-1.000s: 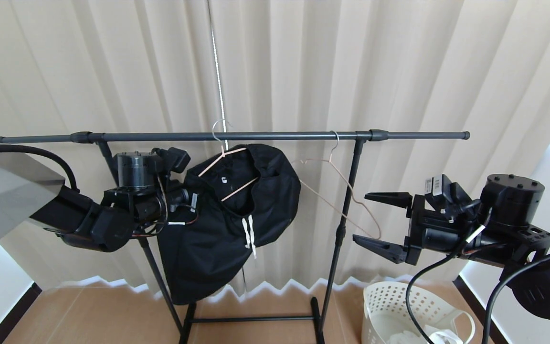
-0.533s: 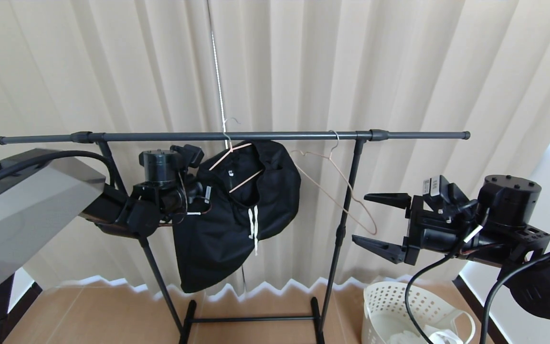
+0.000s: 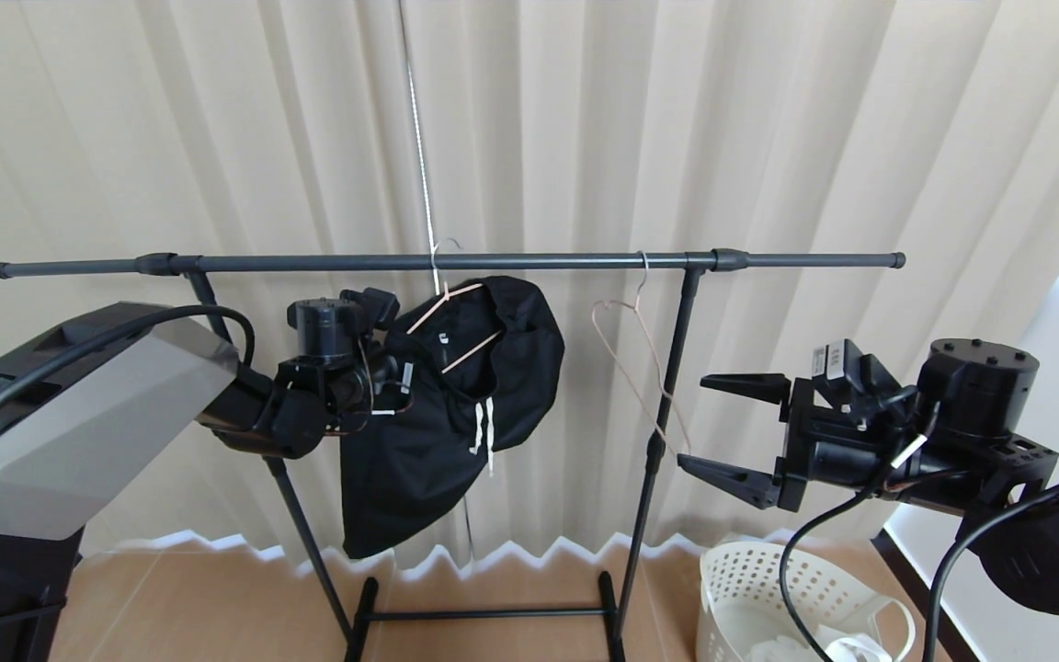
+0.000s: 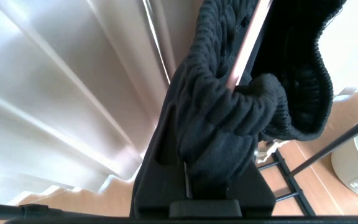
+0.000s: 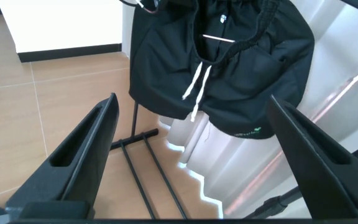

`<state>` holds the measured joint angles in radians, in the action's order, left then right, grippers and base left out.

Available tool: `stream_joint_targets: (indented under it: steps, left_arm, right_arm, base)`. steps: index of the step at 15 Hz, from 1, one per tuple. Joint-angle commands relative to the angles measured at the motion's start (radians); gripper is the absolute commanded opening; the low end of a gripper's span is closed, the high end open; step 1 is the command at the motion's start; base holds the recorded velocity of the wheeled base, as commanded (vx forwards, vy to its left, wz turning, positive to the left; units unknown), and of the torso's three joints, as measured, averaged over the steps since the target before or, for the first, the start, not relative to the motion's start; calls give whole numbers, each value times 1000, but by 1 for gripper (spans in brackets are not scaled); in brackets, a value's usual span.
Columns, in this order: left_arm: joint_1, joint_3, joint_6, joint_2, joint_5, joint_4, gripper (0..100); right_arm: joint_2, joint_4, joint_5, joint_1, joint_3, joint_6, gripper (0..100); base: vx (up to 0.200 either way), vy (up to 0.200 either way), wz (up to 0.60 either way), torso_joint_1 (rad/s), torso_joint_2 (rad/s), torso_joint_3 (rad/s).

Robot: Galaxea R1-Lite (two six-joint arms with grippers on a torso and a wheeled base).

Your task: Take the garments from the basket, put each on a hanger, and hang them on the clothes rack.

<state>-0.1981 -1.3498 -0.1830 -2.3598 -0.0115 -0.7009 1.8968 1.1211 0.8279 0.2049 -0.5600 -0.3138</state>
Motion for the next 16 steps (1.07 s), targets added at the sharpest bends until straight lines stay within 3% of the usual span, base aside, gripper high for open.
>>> stream_joint_targets:
  steps: [1, 16]
  left_arm:
    - [0, 1, 0, -9, 1, 0, 0]
    - [2, 23, 28, -3, 1, 0, 0]
  right_arm:
    - [5, 2, 0, 1, 0, -1, 100]
    - [5, 2, 0, 1, 2, -1, 100]
  base:
    - [0, 0, 0, 0, 0, 0]
    - [0, 0, 0, 0, 0, 0]
